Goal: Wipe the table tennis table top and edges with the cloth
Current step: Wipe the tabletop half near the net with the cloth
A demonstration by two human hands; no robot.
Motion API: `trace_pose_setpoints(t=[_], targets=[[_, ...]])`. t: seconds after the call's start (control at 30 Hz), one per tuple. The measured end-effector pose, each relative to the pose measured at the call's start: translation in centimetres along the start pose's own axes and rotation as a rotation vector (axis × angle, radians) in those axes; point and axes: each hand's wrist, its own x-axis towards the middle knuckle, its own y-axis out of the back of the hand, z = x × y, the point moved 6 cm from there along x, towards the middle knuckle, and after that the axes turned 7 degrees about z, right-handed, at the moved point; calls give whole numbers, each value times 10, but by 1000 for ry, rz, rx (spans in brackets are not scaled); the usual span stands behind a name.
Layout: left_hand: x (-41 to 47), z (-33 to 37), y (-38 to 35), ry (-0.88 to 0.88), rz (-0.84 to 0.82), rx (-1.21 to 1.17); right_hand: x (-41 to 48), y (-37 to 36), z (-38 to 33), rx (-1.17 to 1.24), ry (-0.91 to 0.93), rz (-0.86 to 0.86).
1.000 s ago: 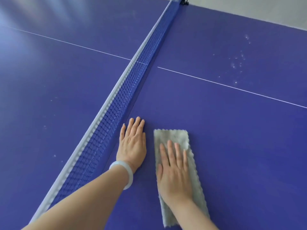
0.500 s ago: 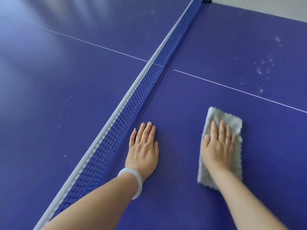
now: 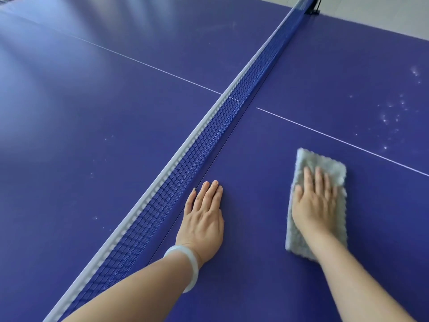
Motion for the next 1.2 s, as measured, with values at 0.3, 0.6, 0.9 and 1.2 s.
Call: trace_pose_setpoints(t=[0.3, 0.6, 0.9, 1.2], targets=[[-2, 1, 2, 16, -37, 50, 18, -26, -144, 18, 664, -109], [0, 4, 2, -5, -16, 57, 110, -32, -129, 22, 136, -39], [-1, 5, 2, -1, -10, 74, -78, 9, 33, -16, 147, 60], [-1, 6, -2, -22, -26, 76, -202, 3, -99, 92, 309, 78]])
